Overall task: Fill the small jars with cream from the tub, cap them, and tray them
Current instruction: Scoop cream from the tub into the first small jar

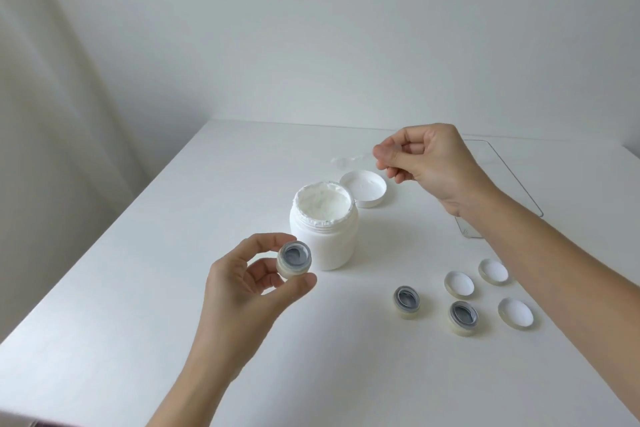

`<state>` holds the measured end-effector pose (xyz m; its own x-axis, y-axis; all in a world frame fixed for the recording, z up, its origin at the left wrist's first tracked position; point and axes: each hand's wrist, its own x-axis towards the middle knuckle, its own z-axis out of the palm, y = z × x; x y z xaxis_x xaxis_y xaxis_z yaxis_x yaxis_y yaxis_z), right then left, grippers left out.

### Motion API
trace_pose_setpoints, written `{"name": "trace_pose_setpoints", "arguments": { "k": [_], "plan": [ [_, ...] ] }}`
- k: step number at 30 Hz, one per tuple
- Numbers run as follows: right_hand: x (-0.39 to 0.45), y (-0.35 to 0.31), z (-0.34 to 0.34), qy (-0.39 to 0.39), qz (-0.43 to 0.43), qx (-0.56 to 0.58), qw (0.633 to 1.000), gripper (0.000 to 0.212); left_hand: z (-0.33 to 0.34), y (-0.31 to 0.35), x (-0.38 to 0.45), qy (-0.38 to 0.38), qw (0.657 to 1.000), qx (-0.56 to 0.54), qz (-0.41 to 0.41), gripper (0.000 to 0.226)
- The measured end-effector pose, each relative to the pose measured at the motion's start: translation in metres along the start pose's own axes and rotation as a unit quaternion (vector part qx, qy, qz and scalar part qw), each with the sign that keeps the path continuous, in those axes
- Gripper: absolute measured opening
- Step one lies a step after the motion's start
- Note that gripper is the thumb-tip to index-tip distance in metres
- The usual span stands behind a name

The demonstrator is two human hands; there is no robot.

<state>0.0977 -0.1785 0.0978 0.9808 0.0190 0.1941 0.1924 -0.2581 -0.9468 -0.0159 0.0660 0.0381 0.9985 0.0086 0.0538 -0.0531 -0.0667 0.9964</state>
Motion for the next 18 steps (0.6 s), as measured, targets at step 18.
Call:
{"name": "trace_pose_setpoints", "arguments": {
  "k": [18],
  "plan": [
    [0.005, -0.021, 0.049, -0.155, -0.194, -0.519, 0.818, 0.027, -0.005, 0.001, 0.002, 0.018, 1.000, -0.013, -0.001, 0.039]
  ]
}}
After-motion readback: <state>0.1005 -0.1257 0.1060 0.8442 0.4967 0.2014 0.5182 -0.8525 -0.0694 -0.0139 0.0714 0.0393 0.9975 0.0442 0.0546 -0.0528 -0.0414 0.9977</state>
